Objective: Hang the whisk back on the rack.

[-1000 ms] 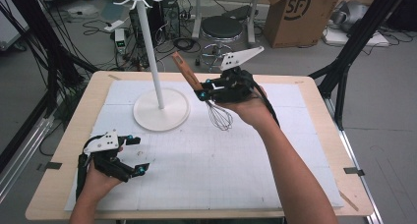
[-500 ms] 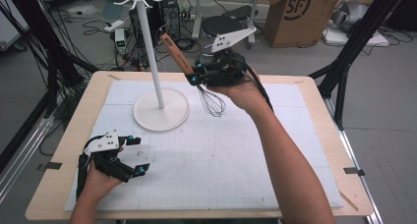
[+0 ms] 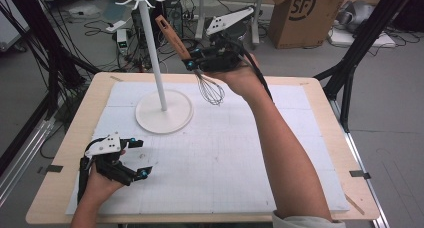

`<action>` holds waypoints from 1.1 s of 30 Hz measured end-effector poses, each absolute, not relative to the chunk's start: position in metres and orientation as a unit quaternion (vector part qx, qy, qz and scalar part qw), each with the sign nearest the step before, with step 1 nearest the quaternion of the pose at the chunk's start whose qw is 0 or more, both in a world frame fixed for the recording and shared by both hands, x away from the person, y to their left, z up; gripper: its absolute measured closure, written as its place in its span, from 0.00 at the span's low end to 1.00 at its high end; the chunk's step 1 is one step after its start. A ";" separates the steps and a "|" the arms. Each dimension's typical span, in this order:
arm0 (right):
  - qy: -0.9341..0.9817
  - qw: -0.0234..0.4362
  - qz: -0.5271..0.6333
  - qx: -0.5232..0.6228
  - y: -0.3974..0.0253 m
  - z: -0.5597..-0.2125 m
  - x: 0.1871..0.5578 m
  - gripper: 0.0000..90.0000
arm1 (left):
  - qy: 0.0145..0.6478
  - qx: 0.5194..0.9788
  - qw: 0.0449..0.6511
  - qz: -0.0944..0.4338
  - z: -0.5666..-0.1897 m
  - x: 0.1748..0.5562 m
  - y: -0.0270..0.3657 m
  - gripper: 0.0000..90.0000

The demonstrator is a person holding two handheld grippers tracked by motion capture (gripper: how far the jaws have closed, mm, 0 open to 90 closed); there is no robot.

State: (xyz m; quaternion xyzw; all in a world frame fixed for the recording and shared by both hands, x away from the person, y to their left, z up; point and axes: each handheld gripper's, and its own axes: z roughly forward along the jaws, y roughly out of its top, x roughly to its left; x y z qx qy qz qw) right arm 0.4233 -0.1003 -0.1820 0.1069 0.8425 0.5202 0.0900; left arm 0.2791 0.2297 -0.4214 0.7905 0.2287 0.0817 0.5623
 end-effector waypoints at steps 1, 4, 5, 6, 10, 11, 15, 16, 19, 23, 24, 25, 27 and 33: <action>0.842 0.089 0.520 0.109 -0.100 -0.181 0.424 0.79 | 0.229 0.791 0.562 0.082 -0.421 0.279 0.230 0.02; 0.843 0.093 0.518 0.110 -0.098 -0.179 0.429 0.79 | 0.228 0.790 0.563 0.084 -0.421 0.279 0.230 0.02; 0.844 0.090 0.516 0.115 -0.097 -0.178 0.429 0.79 | 0.227 0.791 0.562 0.086 -0.421 0.279 0.230 0.02; 0.843 0.093 0.517 0.115 -0.096 -0.178 0.430 0.79 | 0.226 0.791 0.562 0.085 -0.421 0.280 0.230 0.02; 0.841 0.097 0.519 0.115 -0.091 -0.174 0.434 0.79 | 0.226 0.792 0.562 0.082 -0.422 0.280 0.230 0.02; 0.839 0.096 0.523 0.117 -0.090 -0.173 0.434 0.79 | 0.226 0.792 0.561 0.083 -0.422 0.280 0.230 0.02; 0.834 0.100 0.530 0.119 -0.086 -0.169 0.436 0.79 | 0.227 0.792 0.562 0.080 -0.422 0.280 0.230 0.02; 0.834 0.099 0.530 0.118 -0.085 -0.168 0.436 0.79 | 0.227 0.792 0.562 0.079 -0.422 0.280 0.230 0.02; 0.835 0.098 0.528 0.122 -0.083 -0.167 0.438 0.79 | 0.229 0.788 0.566 0.081 -0.422 0.279 0.230 0.02; 0.834 0.096 0.529 0.124 -0.081 -0.168 0.441 0.79 | 0.228 0.791 0.562 0.078 -0.422 0.279 0.231 0.02; 0.834 0.098 0.529 0.124 -0.081 -0.169 0.442 0.79 | 0.228 0.791 0.563 0.078 -0.422 0.279 0.231 0.02; 0.835 0.095 0.527 0.126 -0.080 -0.169 0.443 0.79 | 0.228 0.791 0.562 0.078 -0.422 0.280 0.231 0.02; 0.835 0.097 0.526 0.129 -0.078 -0.171 0.445 0.79 | 0.229 0.790 0.563 0.078 -0.422 0.279 0.230 0.02; 0.834 0.093 0.528 0.133 -0.073 -0.174 0.449 0.79 | 0.229 0.790 0.563 0.082 -0.422 0.280 0.232 0.02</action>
